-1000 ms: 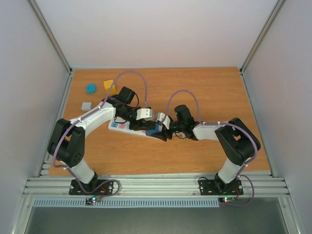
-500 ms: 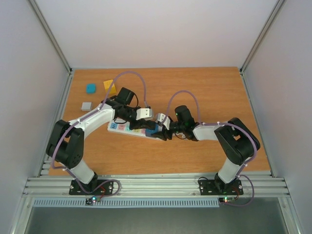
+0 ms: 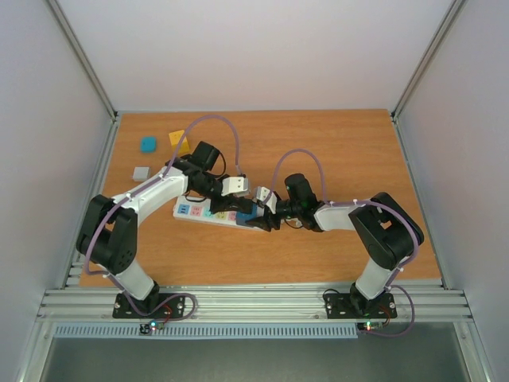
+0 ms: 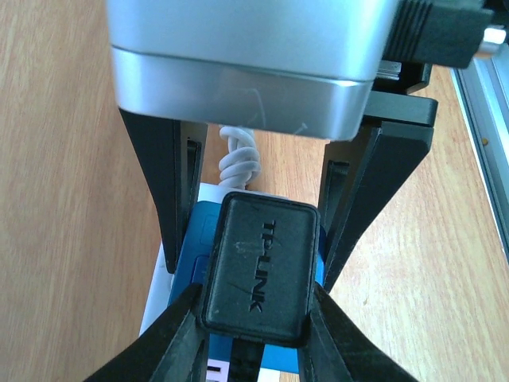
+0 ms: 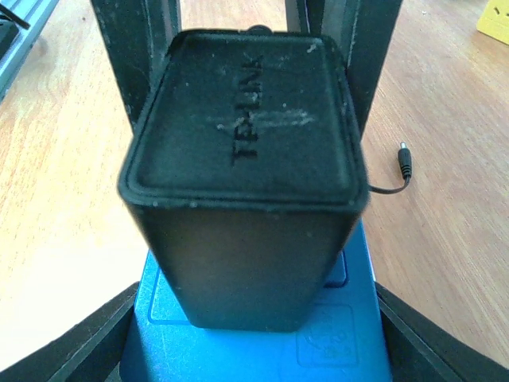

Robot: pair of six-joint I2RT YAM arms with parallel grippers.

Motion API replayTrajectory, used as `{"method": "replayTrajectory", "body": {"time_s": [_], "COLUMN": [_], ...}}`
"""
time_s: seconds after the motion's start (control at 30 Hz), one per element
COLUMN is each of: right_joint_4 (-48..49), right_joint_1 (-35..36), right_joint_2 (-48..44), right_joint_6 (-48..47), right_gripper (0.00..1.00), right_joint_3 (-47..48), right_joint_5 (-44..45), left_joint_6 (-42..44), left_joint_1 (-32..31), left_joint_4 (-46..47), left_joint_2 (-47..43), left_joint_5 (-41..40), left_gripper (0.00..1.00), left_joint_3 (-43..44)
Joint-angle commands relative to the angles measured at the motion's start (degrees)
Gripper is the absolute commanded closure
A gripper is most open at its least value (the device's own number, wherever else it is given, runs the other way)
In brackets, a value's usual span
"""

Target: Pull the plug off the socket

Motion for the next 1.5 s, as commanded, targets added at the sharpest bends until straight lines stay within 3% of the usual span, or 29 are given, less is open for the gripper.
{"method": "replayTrajectory", "body": {"time_s": [0.0, 0.2, 0.5, 0.77, 1.03, 1.2, 1.47], "right_joint_4": [1.23, -0.49, -1.27, -1.17, -1.35, -1.54, -1.72], "right_joint_1": [0.16, 0.16, 0.16, 0.17, 0.16, 0.25, 0.24], "right_joint_2": [1.46, 2.20, 2.64, 3.24, 3.25, 3.34, 3.43], "right_joint_6": [-1.35, -1.36, -1.24, -0.40, -0.45, -0.49, -0.48], "right_gripper": [0.61, 0.65, 0.67, 0.69, 0.68, 0.69, 0.68], "right_joint_3": [-0.40, 0.94, 1.66, 2.36, 2.43, 2.48, 2.70], "right_joint_5": [2.31, 2.96, 3.41, 4.04, 4.02, 4.02, 4.02], "left_joint_6": [1.84, 2.81, -0.68, 7.83, 1.75, -5.67, -34.32], "left_joint_1": [-0.42, -0.42, 0.20, -0.15, 5.20, 11.91, 17.26], "left_joint_4": [1.19, 2.54, 0.26, -1.30, -0.98, 4.09, 28.92], "left_joint_2": [-4.02, -4.60, -4.72, -6.30, -7.06, -7.29, -4.20], "left_joint_5": [5.53, 3.36, 10.90, 3.12, 8.56, 11.16, 4.20], "left_gripper": [0.85, 0.85, 0.85, 0.86, 0.86, 0.86, 0.84], "left_joint_3": [1.07, -0.17, -0.12, -1.63, 0.29, 2.90, 1.10]}}
